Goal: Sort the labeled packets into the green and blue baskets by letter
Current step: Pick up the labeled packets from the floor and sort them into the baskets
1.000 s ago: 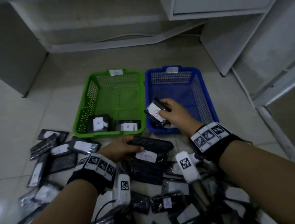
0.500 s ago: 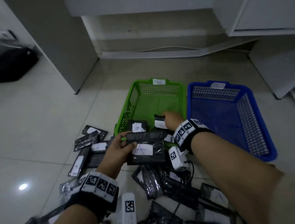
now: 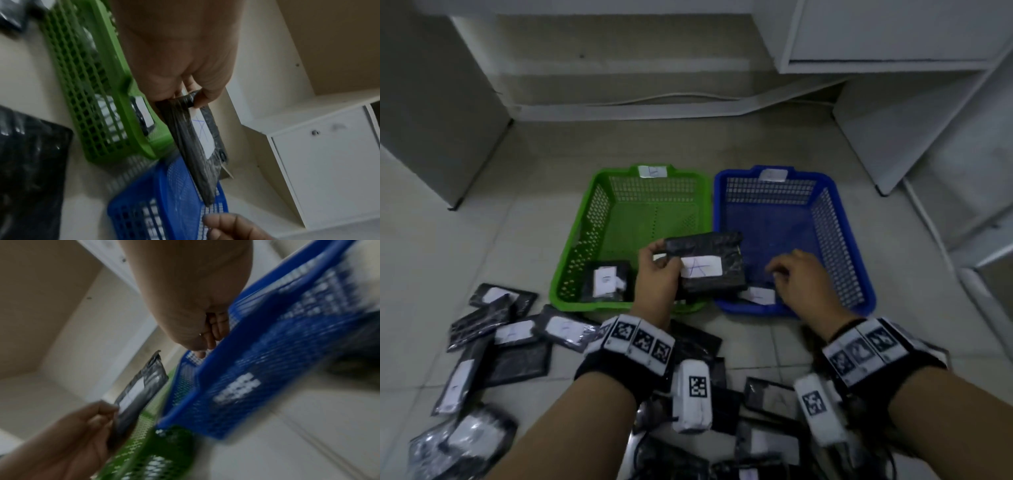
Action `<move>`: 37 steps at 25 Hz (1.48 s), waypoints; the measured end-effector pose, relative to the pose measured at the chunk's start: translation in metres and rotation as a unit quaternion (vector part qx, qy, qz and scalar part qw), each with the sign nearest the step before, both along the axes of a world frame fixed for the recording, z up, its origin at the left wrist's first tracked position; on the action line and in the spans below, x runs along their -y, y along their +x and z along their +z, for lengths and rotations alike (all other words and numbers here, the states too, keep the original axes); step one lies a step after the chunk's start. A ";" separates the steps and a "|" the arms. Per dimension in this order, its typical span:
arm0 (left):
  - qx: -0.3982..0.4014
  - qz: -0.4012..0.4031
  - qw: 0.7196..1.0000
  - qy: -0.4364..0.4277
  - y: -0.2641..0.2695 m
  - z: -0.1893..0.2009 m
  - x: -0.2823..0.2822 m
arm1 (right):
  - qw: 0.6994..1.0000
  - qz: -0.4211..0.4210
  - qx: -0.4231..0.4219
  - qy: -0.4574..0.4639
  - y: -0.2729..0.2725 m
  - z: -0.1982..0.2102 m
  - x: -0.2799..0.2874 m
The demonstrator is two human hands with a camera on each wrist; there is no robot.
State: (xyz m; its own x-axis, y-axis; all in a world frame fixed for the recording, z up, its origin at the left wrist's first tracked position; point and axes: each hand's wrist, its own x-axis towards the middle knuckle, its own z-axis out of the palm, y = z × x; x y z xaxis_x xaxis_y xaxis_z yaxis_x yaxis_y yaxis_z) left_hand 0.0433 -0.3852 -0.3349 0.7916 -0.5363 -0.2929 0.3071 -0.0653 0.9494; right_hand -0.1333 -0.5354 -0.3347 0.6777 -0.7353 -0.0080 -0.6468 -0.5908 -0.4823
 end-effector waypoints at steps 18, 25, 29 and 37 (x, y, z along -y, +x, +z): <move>0.411 -0.241 0.863 0.168 -0.081 -0.028 0.090 | 0.995 0.002 0.091 -0.036 -0.154 -0.032 -0.010; 0.500 -0.495 0.706 0.079 -0.131 -0.054 0.000 | 0.991 0.004 -0.132 0.003 -0.179 -0.049 -0.045; 0.449 -0.575 0.657 0.191 -0.121 -0.076 -0.011 | 0.990 -0.012 -0.134 0.032 -0.168 -0.042 -0.048; 0.133 -0.651 0.720 0.200 -0.095 -0.031 0.015 | 0.977 -0.078 0.104 0.172 -0.130 -0.016 -0.043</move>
State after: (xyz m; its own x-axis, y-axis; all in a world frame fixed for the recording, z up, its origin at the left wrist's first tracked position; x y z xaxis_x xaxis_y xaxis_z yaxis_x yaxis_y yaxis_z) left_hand -0.0513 -0.4002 -0.3663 -0.2481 -0.7896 -0.5613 -0.4516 -0.4184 0.7881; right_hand -0.2633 -0.4922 -0.3507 0.5712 -0.8077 -0.1460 -0.5824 -0.2735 -0.7655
